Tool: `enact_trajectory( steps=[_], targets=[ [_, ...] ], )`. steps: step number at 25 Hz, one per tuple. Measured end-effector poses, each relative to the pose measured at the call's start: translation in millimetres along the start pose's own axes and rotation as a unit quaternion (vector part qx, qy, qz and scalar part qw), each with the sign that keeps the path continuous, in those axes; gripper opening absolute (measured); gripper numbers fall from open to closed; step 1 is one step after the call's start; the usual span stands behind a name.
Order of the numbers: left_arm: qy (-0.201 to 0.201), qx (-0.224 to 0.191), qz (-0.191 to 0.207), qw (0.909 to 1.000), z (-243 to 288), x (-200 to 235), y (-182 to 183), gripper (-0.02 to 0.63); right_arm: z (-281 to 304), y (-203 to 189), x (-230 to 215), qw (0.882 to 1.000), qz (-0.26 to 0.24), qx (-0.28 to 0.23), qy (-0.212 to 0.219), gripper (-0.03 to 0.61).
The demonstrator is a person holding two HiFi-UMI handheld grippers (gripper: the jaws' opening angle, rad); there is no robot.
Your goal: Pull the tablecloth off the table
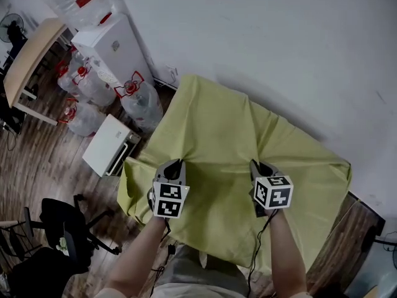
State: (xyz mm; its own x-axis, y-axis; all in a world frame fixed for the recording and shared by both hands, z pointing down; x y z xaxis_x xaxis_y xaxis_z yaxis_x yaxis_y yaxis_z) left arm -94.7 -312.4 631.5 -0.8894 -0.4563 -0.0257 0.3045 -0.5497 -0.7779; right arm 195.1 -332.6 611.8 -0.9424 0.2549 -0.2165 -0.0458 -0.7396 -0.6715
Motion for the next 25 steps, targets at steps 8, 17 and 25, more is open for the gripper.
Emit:
enact_trajectory(
  steps=[8,17,25],
  targets=[
    [0.013,-0.041,-0.017,0.9989,-54.3,-3.1,28.9,0.026,-64.9,19.0,26.6,0.998,-0.017,-0.06,0.0,0.032],
    [0.033,-0.085,-0.027,0.9955,-122.9,0.6,57.8,0.026,-135.2,50.1,65.5,0.994,-0.022,-0.106,0.029,0.032],
    [0.054,-0.158,-0.031,0.9855,-190.3,25.0,107.3,0.026,-214.7,106.0,119.8,0.979,-0.059,-0.185,0.056,0.032]
  ],
)
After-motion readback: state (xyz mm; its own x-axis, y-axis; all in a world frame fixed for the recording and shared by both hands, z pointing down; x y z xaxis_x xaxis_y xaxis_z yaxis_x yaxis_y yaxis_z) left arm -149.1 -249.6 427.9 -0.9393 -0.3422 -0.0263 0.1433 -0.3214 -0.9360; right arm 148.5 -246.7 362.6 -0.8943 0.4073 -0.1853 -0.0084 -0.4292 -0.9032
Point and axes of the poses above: the fingertips, and each gripper's own axes: z forward along the fingers, x to its left, y out of its top, the point moved 9 cm from there along -z, backward along the fingers, and after that the axes turned 4 degrees about z, right-handed, at the moved point
